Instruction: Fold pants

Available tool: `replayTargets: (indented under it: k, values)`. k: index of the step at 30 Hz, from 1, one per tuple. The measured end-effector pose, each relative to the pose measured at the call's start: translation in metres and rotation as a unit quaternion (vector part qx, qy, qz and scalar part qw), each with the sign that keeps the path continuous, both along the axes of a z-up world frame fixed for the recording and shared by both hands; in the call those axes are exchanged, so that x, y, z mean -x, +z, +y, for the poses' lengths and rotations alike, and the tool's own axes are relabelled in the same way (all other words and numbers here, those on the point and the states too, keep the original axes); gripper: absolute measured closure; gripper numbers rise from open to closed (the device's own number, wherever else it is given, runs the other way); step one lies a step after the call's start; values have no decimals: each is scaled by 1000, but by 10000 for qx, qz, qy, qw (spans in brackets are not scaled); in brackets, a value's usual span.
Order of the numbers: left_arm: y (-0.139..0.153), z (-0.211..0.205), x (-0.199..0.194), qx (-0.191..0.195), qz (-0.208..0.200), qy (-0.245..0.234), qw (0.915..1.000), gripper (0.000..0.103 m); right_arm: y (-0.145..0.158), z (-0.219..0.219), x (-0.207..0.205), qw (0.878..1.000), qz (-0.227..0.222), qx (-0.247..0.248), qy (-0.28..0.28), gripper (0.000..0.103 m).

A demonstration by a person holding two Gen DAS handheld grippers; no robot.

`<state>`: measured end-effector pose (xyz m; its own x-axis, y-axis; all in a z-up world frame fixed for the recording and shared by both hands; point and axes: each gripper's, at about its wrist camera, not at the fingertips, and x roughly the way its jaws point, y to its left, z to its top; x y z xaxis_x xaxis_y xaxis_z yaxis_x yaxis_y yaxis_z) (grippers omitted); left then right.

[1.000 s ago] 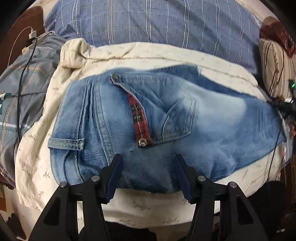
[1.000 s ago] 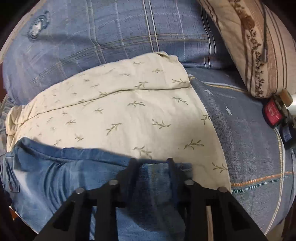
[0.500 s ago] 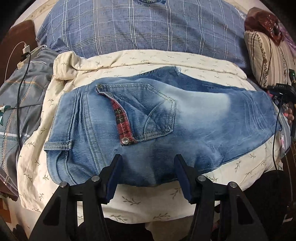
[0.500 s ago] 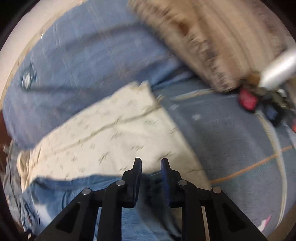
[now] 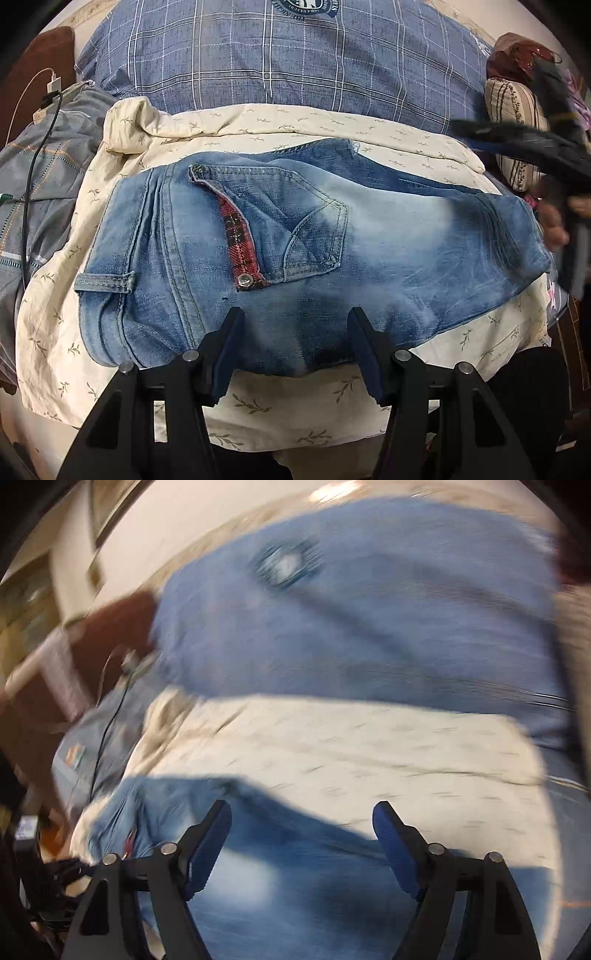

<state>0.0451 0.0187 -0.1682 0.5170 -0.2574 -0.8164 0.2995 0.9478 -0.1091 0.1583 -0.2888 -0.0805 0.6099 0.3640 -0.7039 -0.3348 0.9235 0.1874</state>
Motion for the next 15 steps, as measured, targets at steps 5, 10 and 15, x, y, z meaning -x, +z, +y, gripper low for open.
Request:
replayTargets:
  k: [5,10,15]
  values:
    - [-4,1,3,-4,-91,-119,9999,44,-36,55,-25,9968,337,376,619,32]
    - [-6,1,5,-34,-165,-231,9996,43,-58,85,-40,9912,495,723,997,34]
    - [-5,3,4,52,-154,-258,9995,43,-76,109,-54,9822,800,1080,1311,67]
